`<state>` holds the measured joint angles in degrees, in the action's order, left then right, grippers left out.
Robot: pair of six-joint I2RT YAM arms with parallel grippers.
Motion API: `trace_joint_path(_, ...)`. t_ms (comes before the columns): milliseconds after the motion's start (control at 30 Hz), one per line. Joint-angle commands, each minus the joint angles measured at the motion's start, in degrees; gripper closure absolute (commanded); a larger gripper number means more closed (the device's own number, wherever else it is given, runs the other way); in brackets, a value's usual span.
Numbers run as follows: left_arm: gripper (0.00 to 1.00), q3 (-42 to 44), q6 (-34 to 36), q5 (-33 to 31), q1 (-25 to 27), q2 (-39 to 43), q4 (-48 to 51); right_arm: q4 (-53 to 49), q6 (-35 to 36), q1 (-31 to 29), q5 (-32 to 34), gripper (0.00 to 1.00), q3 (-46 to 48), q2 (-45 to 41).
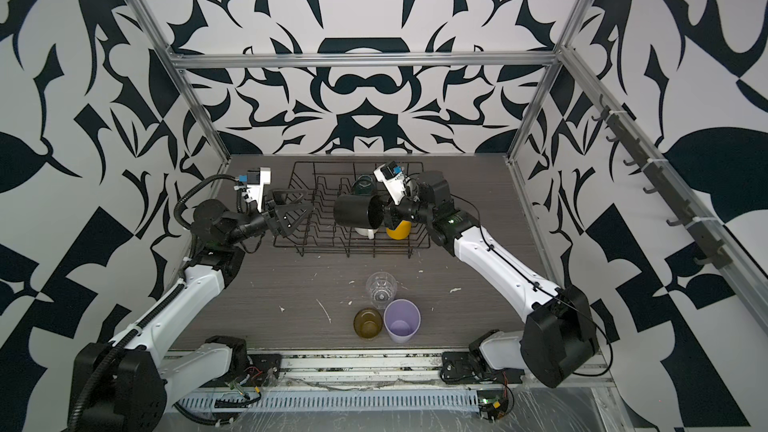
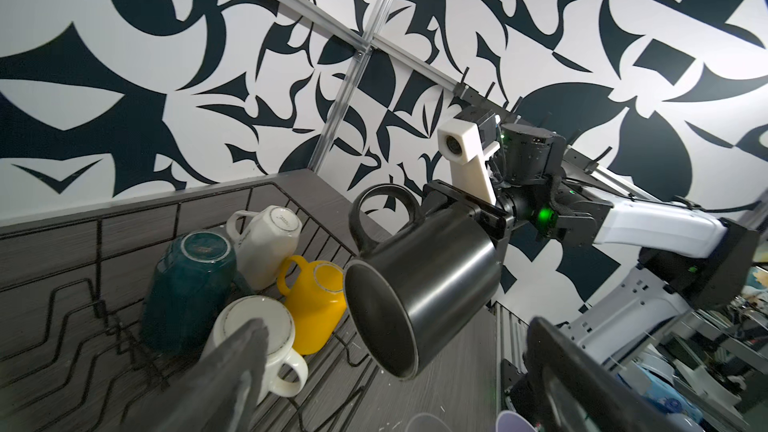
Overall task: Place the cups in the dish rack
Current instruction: 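Hold the black mug over the rack while the left gripper moves toward it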
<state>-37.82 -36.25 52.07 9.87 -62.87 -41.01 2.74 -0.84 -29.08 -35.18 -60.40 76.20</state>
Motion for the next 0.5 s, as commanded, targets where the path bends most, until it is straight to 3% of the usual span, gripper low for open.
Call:
trace_joint_path(0,0.01,-1.6,-1.0,3.3,0.1,-0.3,-2.4,9.2,6.7,-1.8,-2.5,1.00,-1.9,-3.9)
trace_joint_path(467,0.00,-2.7,-1.4,8.8,2.9,-1.8,-3.4,13.9,5.8,-2.7,-9.1,1.00,-3.5,-3.9)
